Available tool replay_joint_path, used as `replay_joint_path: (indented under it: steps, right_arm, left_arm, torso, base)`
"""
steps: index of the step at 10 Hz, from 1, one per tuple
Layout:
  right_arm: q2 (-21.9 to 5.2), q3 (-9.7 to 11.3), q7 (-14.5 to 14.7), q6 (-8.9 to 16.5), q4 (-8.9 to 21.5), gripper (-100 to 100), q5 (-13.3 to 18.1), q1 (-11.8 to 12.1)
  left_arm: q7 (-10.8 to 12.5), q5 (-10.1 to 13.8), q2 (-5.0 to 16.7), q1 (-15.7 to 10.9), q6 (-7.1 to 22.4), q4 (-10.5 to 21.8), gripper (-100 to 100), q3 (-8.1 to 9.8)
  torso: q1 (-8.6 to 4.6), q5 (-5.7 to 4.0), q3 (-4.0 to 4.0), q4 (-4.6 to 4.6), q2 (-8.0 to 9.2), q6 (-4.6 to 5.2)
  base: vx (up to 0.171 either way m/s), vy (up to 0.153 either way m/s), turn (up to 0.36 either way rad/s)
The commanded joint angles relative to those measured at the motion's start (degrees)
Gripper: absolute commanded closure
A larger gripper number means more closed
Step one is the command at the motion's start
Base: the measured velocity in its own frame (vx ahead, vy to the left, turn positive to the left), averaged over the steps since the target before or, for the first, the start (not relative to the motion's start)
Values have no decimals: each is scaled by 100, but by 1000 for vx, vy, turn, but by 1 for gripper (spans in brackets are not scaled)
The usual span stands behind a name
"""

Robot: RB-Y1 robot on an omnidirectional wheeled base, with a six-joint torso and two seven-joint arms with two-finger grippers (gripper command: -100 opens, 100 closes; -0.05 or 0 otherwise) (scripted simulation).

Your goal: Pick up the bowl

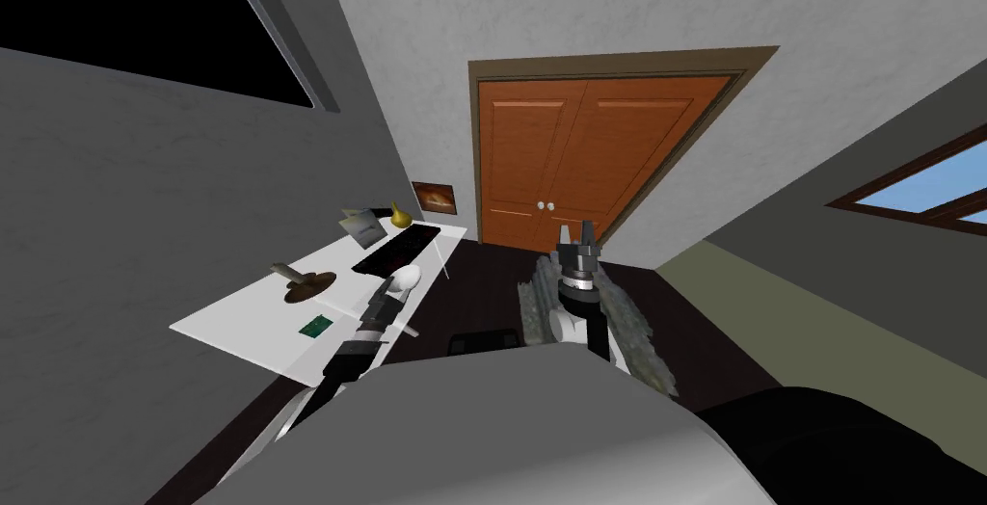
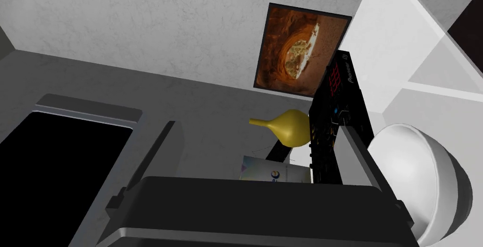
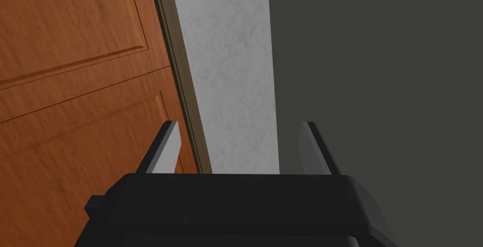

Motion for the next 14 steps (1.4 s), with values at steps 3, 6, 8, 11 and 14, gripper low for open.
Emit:
replay_joint_path:
  steps: [3, 6, 8, 11, 14]
  right_arm:
    - [0, 0, 0, 0, 0, 0, 0, 0]
    - [0, 0, 0, 0, 0, 0, 0, 0]
    - [0, 0, 0, 0, 0, 0, 0, 0]
    - [0, -1, 0, 0, 0, 0, 0, 1]
    - [0, 0, 0, 0, 0, 0, 0, 0]
  left_arm:
    - [577, 25, 447, 95, 168, 537, -100, -91]
    - [899, 34, 665, 144, 265, 884, -100, -133]
    - [1185, 42, 884, 191, 363, 1162, -100, -176]
    - [1675, 48, 1321, 278, 556, 1654, -100, -271]
    - [2043, 46, 1531, 318, 650, 2005, -100, -324]
  torso:
    - [2, 1, -1, -1, -2, -1]
    - [2, 0, -1, -1, -1, 1]
    - [3, 0, -1, 0, -2, 2]
    - [4, 1, -3, -1, -6, -4]
    - [3, -1, -4, -1, -6, 1]
  base:
    - [-24, -7, -225]
    - [-22, -4, -162]
    - [-22, -5, -204]
    - [-15, -8, -227]
    - [-14, -6, -179]
